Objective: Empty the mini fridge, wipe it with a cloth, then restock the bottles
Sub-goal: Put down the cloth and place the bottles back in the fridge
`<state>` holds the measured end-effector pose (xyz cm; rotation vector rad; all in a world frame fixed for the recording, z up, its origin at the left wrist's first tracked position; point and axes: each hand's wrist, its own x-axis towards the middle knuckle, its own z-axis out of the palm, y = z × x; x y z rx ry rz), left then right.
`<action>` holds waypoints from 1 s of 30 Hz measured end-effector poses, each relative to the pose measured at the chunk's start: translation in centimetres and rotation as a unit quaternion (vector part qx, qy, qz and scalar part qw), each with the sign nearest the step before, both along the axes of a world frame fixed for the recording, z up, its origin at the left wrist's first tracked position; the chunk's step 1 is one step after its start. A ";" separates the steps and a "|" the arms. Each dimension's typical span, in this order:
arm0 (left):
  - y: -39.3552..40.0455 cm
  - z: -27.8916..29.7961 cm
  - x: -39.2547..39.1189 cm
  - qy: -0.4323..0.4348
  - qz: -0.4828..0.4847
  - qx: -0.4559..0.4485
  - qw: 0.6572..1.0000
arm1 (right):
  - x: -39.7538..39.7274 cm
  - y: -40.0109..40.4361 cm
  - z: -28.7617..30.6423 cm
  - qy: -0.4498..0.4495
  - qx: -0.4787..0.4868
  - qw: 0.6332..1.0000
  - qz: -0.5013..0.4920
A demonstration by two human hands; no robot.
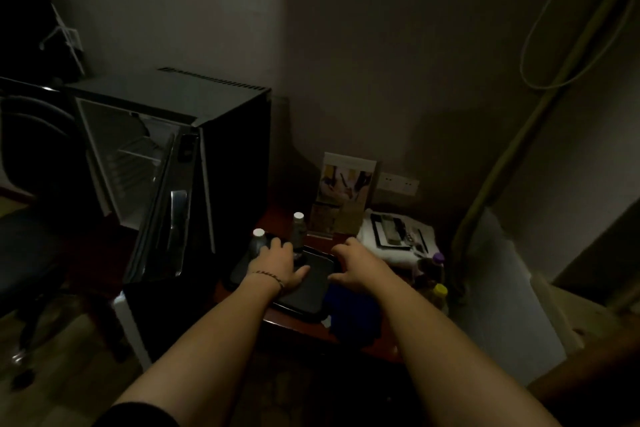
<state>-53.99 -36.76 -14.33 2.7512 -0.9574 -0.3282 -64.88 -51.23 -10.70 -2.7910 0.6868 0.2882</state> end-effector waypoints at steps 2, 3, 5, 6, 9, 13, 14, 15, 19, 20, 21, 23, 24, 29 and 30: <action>-1.4 -0.4 2.5 0.000 0.033 -0.001 0.999 | 2.9 -2.1 -0.6 -0.006 0.009 1.000 0.017; -2.1 -0.3 3.8 -0.007 0.051 -0.005 0.999 | 4.3 -3.2 -0.8 -0.009 0.008 1.000 0.028; -3.4 -0.3 6.3 -0.017 0.088 -0.013 0.996 | 7.3 -5.4 -1.4 -0.018 0.002 0.999 0.050; -3.9 -0.2 7.6 -0.020 0.105 -0.015 0.994 | 8.8 -6.3 -1.5 -0.024 0.002 0.998 0.065; -5.8 -0.3 11.0 -0.017 0.134 -0.001 0.991 | 13.2 -8.8 -1.6 -0.027 0.005 0.993 0.114; -7.9 -1.4 13.5 -0.007 0.149 0.005 0.989 | 17.7 -11.1 -2.6 -0.004 0.004 0.989 0.147; -8.2 -1.9 13.9 0.000 0.149 0.010 0.989 | 18.6 -11.4 -3.1 0.004 0.006 0.988 0.151; -8.3 -2.5 14.4 0.008 0.148 0.018 0.989 | 19.4 -11.7 -3.6 0.012 0.010 0.988 0.153; -8.1 -5.4 16.7 0.028 0.158 0.054 0.986 | 22.5 -12.5 -5.7 0.031 0.019 0.984 0.172; -8.0 -6.0 17.3 0.032 0.158 0.058 0.985 | 23.4 -12.6 -6.2 0.033 0.018 0.984 0.175; -7.9 -6.6 18.0 0.038 0.157 0.061 0.985 | 24.1 -12.6 -6.7 0.034 0.020 0.984 0.172; -7.8 -7.5 19.2 0.049 0.154 0.062 0.985 | 25.5 -12.6 -7.8 0.037 0.022 0.986 0.162; -7.8 -7.9 19.6 0.055 0.154 0.060 0.985 | 26.0 -12.6 -8.4 0.047 0.021 0.986 0.160; -8.5 -10.2 20.3 0.067 0.129 0.072 0.987 | 27.5 -12.9 -11.3 0.096 0.015 0.983 0.153; -8.6 -10.6 20.4 0.072 0.123 0.076 0.987 | 27.7 -12.9 -11.9 0.098 0.019 0.984 0.149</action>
